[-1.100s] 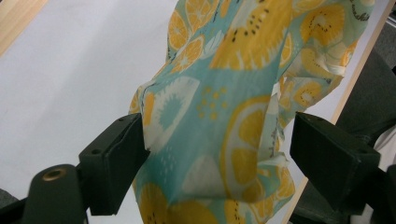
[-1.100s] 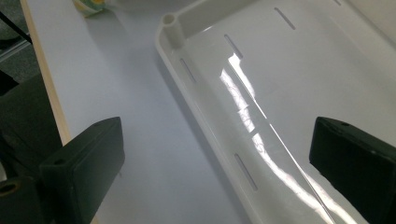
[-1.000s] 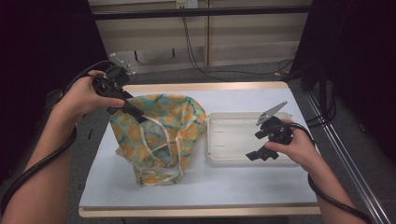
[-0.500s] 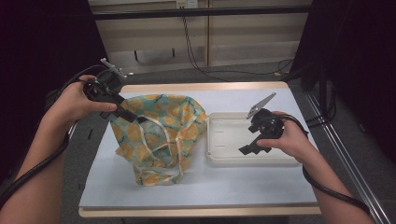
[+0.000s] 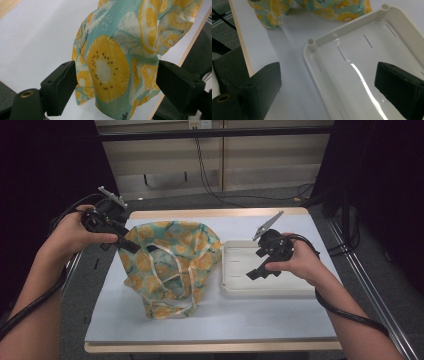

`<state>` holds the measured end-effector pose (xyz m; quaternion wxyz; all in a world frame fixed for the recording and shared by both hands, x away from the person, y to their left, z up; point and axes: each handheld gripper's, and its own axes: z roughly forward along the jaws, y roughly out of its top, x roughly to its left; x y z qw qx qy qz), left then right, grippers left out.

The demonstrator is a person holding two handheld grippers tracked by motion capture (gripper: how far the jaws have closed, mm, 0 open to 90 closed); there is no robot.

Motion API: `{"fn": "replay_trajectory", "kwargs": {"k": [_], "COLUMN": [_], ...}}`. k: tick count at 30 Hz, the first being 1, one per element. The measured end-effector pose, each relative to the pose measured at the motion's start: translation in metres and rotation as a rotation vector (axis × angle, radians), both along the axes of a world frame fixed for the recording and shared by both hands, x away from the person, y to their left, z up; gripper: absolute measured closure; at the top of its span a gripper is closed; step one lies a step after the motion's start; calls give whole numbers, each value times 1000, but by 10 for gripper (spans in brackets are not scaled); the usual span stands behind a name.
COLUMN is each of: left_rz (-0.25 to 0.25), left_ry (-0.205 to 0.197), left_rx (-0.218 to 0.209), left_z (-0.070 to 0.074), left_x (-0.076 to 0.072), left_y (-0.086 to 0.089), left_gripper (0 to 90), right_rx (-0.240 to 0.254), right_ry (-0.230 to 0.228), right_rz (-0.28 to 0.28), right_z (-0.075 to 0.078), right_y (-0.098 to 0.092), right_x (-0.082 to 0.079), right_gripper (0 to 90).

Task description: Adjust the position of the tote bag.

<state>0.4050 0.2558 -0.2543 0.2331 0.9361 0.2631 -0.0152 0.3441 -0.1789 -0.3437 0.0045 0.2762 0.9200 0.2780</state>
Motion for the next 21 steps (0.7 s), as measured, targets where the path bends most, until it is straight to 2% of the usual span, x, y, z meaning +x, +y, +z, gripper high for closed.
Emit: {"fn": "replay_trajectory", "kwargs": {"k": [3,6,9,11,21], "left_rz": [-6,-8,1,-12,-13], "left_ry": [-7,-10,-16,-19,-12], "left_rx": [0,3,-13,-6,-4], "left_z": [-1,-1,-2,-1,-1], "left_x": [0,1,-1,0,-1], "left_y": [1,2,3,4,4], "left_gripper": [182,197,224,241,290], "right_rx": [2,17,44,52,50], "right_ry": [2,1,-7,-4,-7], "right_rz": [8,19,25,38,67], "right_z": [2,7,14,17,27], "right_y": [3,8,16,21,39], "right_x": [2,4,6,7,11], "right_gripper": [92,97,100,110,134]}}
